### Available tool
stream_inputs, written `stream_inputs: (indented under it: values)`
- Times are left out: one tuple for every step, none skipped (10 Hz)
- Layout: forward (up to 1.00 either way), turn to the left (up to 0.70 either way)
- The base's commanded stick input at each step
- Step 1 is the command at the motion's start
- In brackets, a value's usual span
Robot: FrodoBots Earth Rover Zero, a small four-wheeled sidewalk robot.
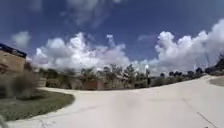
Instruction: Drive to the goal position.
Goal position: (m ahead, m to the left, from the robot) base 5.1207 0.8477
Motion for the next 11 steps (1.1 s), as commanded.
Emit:
stream_inputs:
  values:
    - [0.70,0.00]
    - [0.70,0.00]
    - [0.70,0.00]
    - [0.70,0.00]
    - [0.70,0.00]
    - [0.70,0.00]
    - [0.70,0.00]
    - [0.70,0.00]
    - [0.70,0.03]
    - [0.70,0.30]
    - [0.70,0.35]
